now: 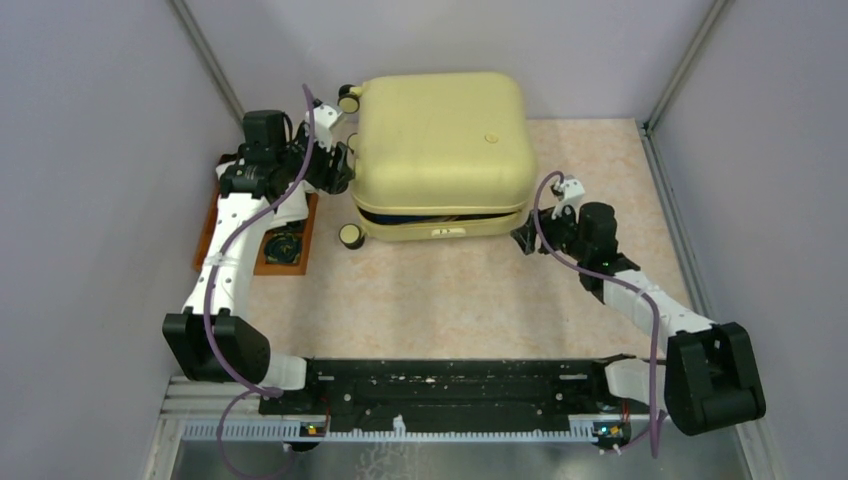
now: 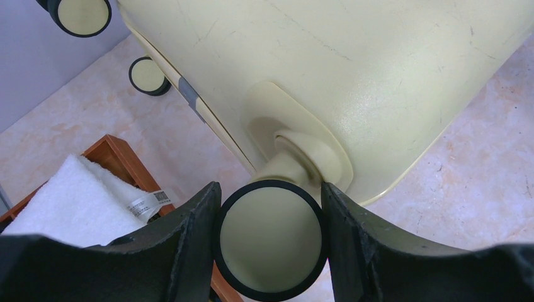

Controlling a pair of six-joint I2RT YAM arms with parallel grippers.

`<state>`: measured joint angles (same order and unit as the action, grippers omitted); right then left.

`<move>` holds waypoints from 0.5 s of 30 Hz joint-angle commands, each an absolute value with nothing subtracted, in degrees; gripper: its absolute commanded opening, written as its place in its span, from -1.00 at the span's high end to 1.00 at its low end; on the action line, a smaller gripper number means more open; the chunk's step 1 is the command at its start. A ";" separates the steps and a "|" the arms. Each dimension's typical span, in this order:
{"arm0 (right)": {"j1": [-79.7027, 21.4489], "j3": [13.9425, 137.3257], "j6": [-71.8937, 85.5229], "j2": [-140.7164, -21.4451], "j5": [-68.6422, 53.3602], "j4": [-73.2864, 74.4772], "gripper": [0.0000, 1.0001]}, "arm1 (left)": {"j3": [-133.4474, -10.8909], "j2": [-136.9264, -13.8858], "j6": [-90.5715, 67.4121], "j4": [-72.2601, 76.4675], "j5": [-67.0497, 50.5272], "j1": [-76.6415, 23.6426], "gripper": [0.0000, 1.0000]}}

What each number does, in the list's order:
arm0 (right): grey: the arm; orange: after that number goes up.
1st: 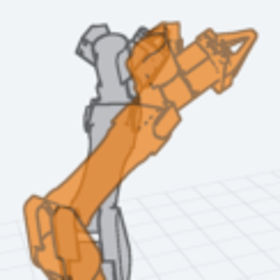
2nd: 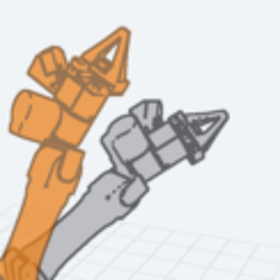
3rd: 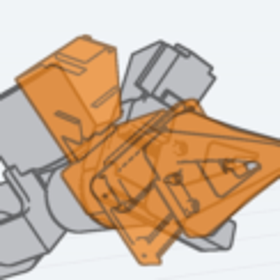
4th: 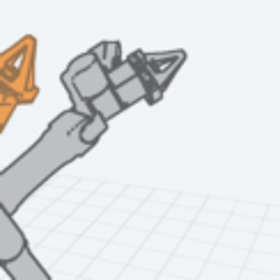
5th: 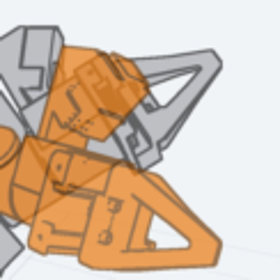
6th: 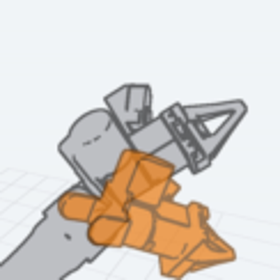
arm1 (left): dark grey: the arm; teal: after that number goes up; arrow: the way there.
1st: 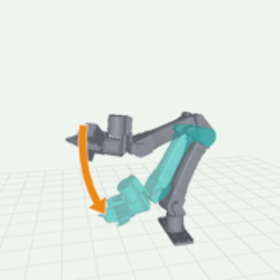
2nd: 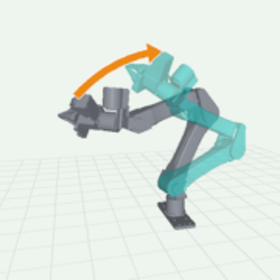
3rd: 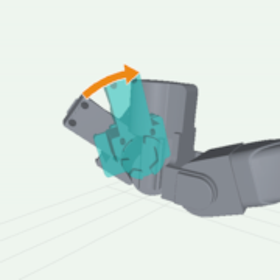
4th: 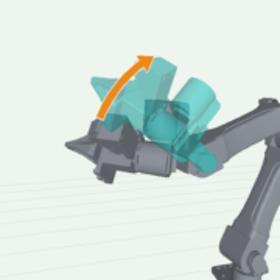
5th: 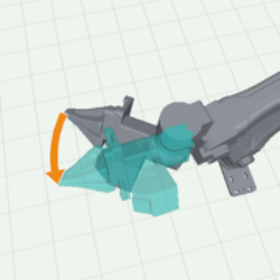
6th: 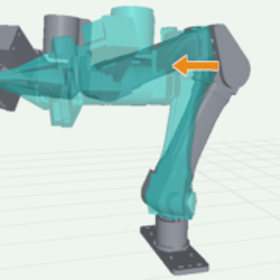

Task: Pack the luggage
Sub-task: Zip the luggage at the center of the board.

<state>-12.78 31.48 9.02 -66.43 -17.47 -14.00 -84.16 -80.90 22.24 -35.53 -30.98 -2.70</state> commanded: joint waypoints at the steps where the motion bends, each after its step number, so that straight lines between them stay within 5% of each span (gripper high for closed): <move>1: -11.95 32.27 3.29 -68.42 -25.36 -18.24 -0.39 | -89.32 -77.51 23.23 -24.55 -32.63 -2.81 1.00; 15: -11.87 36.19 0.72 -77.85 -22.76 -26.18 0.02 | -89.92 -77.56 23.97 -25.39 -32.37 -2.81 1.00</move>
